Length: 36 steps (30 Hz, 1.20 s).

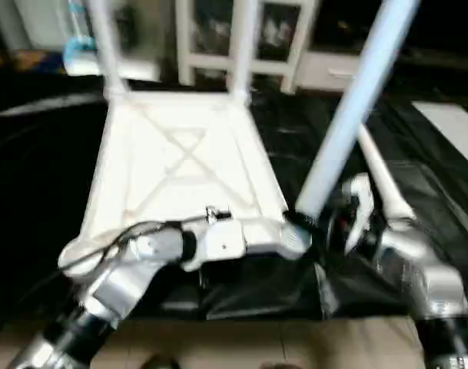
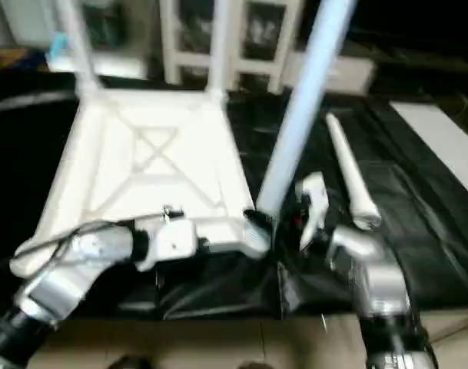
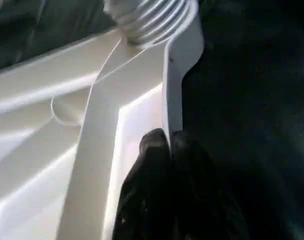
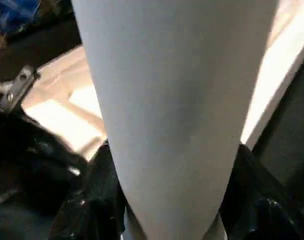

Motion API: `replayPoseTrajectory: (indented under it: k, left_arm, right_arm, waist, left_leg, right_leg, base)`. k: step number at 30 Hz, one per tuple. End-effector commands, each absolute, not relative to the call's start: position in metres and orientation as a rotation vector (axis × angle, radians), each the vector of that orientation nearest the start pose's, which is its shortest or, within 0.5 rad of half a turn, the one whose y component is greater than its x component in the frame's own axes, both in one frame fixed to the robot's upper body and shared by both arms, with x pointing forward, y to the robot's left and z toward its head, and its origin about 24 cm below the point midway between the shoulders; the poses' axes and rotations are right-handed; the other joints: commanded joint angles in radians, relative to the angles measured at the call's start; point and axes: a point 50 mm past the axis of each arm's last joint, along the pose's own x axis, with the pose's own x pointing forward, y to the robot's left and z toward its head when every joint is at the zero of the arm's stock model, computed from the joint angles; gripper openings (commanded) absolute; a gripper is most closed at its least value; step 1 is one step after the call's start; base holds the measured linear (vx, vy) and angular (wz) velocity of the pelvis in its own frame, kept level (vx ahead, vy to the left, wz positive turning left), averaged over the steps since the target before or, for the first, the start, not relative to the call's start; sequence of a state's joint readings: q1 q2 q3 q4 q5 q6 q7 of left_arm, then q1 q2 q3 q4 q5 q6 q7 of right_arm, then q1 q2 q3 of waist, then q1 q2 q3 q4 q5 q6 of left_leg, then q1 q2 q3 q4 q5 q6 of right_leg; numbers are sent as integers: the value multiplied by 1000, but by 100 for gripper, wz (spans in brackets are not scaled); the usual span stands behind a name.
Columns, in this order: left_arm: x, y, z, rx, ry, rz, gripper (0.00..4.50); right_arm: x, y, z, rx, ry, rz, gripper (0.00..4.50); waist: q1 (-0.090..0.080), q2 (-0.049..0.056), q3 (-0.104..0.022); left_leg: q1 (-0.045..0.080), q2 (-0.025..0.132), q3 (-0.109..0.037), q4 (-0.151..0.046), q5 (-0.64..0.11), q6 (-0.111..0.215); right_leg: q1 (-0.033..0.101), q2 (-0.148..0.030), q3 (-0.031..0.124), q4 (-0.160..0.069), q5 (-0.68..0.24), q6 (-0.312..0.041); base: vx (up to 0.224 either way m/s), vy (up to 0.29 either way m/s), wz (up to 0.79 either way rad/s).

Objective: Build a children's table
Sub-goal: Insert table leg to table base

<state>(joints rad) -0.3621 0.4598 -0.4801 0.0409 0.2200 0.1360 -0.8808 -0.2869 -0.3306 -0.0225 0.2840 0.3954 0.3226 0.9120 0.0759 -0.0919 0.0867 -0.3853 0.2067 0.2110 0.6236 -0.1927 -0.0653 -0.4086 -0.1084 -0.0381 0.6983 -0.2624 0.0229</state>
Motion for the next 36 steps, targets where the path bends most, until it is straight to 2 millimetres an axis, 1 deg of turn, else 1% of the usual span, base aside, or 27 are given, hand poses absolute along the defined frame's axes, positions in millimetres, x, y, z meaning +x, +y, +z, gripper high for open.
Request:
replayPoseTrajectory:
  k: [1,2,3,4,5,6,7,8,9,10,11,12,13,15,16,18,22,24,26,28,29,30,31,32,33,34,36]
  left_arm:
    - [262,96,49,845,267,-1289,0]
    - [263,97,48,859,279,-1289,0]
    - [264,98,48,867,288,-1285,0]
    - [264,99,47,870,298,-1281,0]
    - [265,100,47,869,309,-1277,0]
    - [266,102,47,865,321,-1270,0]
    - [266,103,47,861,335,-1262,0]
    - [267,104,46,859,350,-1252,0]
    - [267,104,46,859,351,-1251,0]
    - [269,108,45,868,380,-1242,0]
    - [269,109,44,874,391,-1242,0]
    - [269,110,43,881,406,-1245,0]
    - [268,111,41,882,436,-1249,0]
    - [268,113,39,882,466,-1251,0]
    - [268,113,37,884,486,-1247,0]
    - [268,113,37,886,490,-1245,0]
    - [267,111,35,877,495,-1243,0]
    - [267,111,34,874,498,-1244,0]
    - [267,111,34,873,501,-1242,0]
    - [267,111,35,874,503,-1236,0]
    - [267,111,35,874,503,-1236,0]
    - [268,111,35,876,503,-1232,0]
    - [268,111,35,876,503,-1230,0]
    - [268,112,35,877,503,-1228,0]
    - [268,112,34,879,503,-1226,0]
    - [268,112,35,880,501,-1222,0]
    - [269,112,35,881,500,-1220,0]
  right_arm:
    - [288,-180,36,235,297,792,193]
    - [289,-178,34,134,279,800,193]
    - [289,-177,34,108,268,802,193]
    - [290,-176,35,89,253,801,193]
    - [290,-176,35,84,244,802,192]
    - [291,-175,37,83,231,802,191]
    - [291,-175,38,66,212,800,191]
    - [291,-175,39,43,199,805,190]
    - [291,-175,39,40,197,806,190]
    - [290,-176,40,-4,178,824,190]
    - [290,-176,40,-15,173,830,190]
    - [290,-177,39,-9,175,830,190]
    - [290,-177,38,4,178,828,190]
    - [290,-178,36,39,193,820,190]
    - [291,-179,33,143,234,774,190]
    - [292,-179,31,177,253,757,190]
    - [293,-178,22,348,326,679,190]
    - [293,-178,20,386,341,661,190]
    - [294,-177,18,448,357,635,190]
    - [294,-177,16,510,389,612,190]
    - [294,-177,16,510,389,612,190]
    - [295,-178,16,535,397,599,190]
    - [295,-178,17,550,401,589,189]
    - [295,-179,17,540,399,587,189]
    - [295,-179,17,511,395,592,189]
    - [293,-180,18,436,385,611,189]
    - [292,-179,19,404,368,628,189]
  waist:
    - [-2,8,-43]
    - [7,30,-48]
    - [-8,41,-62]
    - [-22,44,-59]
    - [-29,58,-59]
    - [-35,56,-56]
    - [-41,53,-47]
    - [-45,50,-47]
    - [-47,49,-48]
    - [-49,50,-49]
    - [-48,51,-52]
    - [-48,50,-56]
    - [-47,50,-56]
    - [-48,51,-52]
    - [-49,49,-49]
    - [-50,50,-48]
    - [-52,49,-42]
    - [-54,49,-40]
    - [-56,50,-37]
    - [-62,51,-30]
    - [-62,51,-30]
    - [-66,55,-37]
    - [-71,61,-33]
    - [-69,64,-34]
    - [-69,64,-31]
    - [-68,61,-34]
    - [-66,61,-32]
  left_leg:
    - [-16,-58,-126,59,-43,3]
    - [-9,-4,-111,-55,-110,-57]
    - [44,9,-92,-84,-254,-59]
    - [38,13,-89,-97,-291,-50]
    - [39,18,-84,-110,-331,-38]
    - [37,17,-80,-113,-361,-31]
    - [39,16,-76,-116,-451,-33]
    - [43,12,-75,-113,-499,-40]
    - [43,12,-75,-113,-504,-41]
    - [38,12,-76,-115,-490,-39]
    - [37,12,-74,-117,-452,-31]
    - [32,13,-70,-120,-400,-20]
    - [30,14,-66,-123,-360,-11]
    - [27,15,-63,-125,-347,-7]
    - [29,13,-62,-126,-357,-6]
    - [29,14,-63,-127,-372,-11]
    - [37,12,-68,-128,-438,-28]
    - [39,12,-73,-129,-473,-37]
    - [48,11,-78,-129,-528,-46]
    - [57,7,-87,-133,-583,-51]
    - [57,7,-87,-133,-583,-51]
    - [54,11,-94,-138,-613,-57]
    - [54,18,-98,-152,-655,-65]
    - [53,18,-99,-155,-659,-67]
    - [61,17,-94,-155,-672,-68]
    - [65,15,-90,-151,-654,-62]
    - [63,14,-87,-151,-623,-57]
  right_leg:
    - [40,-137,108,-234,-988,-43]
    - [48,-74,40,-175,-669,-89]
    - [13,-9,13,-142,-347,-148]
    - [23,-2,12,-135,-237,-178]
    - [31,-6,15,-138,-150,-218]
    - [32,-5,17,-147,-166,-221]
    - [29,-8,15,-162,-291,-201]
    - [24,-16,16,-176,-394,-170]
    - [22,-20,17,-180,-426,-157]
    - [25,-24,19,-184,-448,-139]
    - [28,-26,20,-187,-426,-138]
    - [33,-26,21,-185,-373,-144]
    - [34,-23,23,-183,-322,-156]
    - [35,-22,24,-181,-305,-163]
    - [34,-21,25,-184,-329,-163]
    - [32,-23,24,-186,-355,-159]
    - [21,-27,23,-200,-470,-124]
    - [18,-29,18,-207,-526,-101]
    - [9,-29,12,-220,-582,-78]
    - [8,-26,0,-229,-615,-64]
    - [8,-26,0,-229,-615,-64]
    - [24,-26,-13,-229,-563,-68]
    - [33,-22,-24,-227,-486,-86]
    - [37,-25,-24,-225,-472,-89]
    - [30,-27,-24,-234,-479,-91]
    - [29,-33,-22,-238,-487,-89]
    - [27,-38,-17,-241,-502,-88]
  base:
    - [64,8,-22]
    - [64,8,-22]
    - [0,0,0]
    - [-54,4,20]
    - [-54,4,20]
    - [-50,12,7]
    - [0,0,0]
    - [0,0,0]
    - [0,0,0]
    - [0,0,0]
    - [0,0,0]
    - [0,0,0]
    - [0,0,0]
    - [0,0,0]
    - [0,0,0]
    - [0,0,0]
    - [0,0,0]
    - [0,0,0]
    - [0,0,0]
    - [0,0,0]
    - [0,0,0]
    - [0,0,0]
    - [-21,62,-13]
    - [0,0,0]
    - [0,0,0]
    - [0,0,0]
    - [0,0,0]
